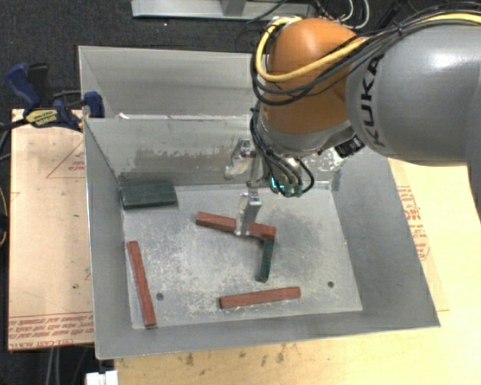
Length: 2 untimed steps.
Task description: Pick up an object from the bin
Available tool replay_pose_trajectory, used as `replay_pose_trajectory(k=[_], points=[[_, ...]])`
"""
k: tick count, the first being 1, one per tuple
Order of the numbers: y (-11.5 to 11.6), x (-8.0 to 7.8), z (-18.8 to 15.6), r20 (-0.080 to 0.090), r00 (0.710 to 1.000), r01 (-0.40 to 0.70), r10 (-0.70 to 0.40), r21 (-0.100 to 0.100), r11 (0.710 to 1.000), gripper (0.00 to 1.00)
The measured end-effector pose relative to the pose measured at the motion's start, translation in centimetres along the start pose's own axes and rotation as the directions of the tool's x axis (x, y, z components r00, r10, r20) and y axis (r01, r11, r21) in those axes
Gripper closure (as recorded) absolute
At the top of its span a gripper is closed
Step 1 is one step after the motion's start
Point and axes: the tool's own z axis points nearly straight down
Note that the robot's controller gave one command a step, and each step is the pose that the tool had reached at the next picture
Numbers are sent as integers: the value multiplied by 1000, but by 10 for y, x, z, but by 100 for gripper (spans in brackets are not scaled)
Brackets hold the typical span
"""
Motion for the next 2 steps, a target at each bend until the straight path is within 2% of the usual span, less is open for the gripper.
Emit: replay_pose_trajectory(k=[1,2], points=[[-1,-1,-5,8,1000,-3,3,-1,1000,0],[-21,-1,65,12,998,-55,55,-2,999,0]])
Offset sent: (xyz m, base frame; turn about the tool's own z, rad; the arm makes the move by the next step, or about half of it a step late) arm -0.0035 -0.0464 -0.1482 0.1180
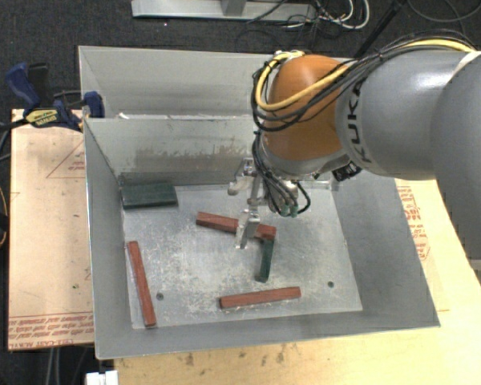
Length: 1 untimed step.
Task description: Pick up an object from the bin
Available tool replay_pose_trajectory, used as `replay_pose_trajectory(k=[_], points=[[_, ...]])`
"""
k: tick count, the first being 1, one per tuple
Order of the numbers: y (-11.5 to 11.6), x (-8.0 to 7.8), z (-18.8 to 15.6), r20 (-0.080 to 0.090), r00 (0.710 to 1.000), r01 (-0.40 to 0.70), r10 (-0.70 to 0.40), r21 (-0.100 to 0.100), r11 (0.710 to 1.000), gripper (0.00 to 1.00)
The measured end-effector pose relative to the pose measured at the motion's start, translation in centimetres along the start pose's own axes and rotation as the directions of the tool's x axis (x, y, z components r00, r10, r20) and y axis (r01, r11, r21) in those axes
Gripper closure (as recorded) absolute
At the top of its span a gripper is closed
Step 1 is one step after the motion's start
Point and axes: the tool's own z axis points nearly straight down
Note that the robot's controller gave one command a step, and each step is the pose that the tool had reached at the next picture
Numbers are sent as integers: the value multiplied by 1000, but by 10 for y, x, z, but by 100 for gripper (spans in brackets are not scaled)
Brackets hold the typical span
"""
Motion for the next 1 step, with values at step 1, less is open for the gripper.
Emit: replay_pose_trajectory(k=[1], points=[[-12,0,22,-10,1000,-12,12,2,1000,0]])
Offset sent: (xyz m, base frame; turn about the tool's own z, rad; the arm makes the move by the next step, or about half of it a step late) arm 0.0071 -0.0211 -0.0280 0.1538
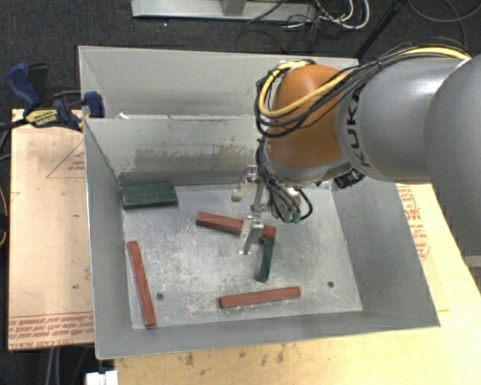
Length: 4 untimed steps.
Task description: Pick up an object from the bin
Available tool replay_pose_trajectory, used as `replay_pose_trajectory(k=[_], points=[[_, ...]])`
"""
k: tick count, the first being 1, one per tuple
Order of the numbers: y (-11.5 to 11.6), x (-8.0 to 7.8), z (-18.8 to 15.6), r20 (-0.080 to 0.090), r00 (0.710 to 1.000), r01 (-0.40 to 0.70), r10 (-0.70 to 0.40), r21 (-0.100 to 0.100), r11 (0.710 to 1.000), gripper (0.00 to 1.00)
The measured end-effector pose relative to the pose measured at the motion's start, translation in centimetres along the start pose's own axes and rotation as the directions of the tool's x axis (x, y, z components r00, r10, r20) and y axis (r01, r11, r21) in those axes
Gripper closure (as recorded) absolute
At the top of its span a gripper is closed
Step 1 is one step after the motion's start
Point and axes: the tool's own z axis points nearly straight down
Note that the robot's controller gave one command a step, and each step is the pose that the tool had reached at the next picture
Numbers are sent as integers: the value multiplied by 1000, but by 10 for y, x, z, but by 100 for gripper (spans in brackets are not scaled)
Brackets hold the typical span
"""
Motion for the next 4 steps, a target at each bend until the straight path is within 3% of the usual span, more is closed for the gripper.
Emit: replay_pose_trajectory(k=[1,2,3,4], points=[[-4,-6,-5,7,998,-66,66,-2,998,0],[-14,2,58,16,993,-115,115,-6,993,0],[-5,-10,52,26,979,-201,201,-8,980,100],[-5,-10,52,26,979,-201,201,-8,980,100]])
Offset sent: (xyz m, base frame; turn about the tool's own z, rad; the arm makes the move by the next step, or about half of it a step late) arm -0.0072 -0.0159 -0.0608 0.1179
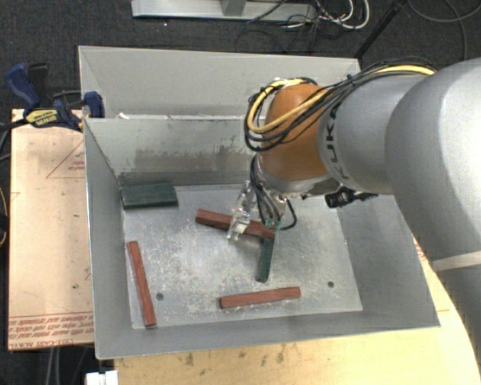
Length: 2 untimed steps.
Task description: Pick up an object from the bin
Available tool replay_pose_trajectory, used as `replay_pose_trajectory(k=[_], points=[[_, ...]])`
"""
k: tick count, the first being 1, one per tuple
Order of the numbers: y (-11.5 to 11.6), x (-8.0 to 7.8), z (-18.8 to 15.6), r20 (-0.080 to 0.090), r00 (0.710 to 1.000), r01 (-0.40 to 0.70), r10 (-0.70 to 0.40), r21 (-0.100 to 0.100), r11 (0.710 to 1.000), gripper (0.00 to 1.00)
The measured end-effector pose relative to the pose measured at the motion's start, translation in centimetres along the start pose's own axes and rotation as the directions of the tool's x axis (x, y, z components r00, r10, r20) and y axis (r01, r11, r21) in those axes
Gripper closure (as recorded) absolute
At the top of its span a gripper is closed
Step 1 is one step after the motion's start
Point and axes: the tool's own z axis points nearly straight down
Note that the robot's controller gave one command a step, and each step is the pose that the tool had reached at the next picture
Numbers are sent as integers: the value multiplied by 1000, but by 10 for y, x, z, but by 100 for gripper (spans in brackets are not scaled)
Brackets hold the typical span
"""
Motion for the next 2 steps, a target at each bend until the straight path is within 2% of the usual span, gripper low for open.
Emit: replay_pose_trajectory(k=[1,2], points=[[0,1,-3,-5,1000,0,0,2,1000,100],[-1,5,-17,-22,1000,0,0,7,1000,100]])
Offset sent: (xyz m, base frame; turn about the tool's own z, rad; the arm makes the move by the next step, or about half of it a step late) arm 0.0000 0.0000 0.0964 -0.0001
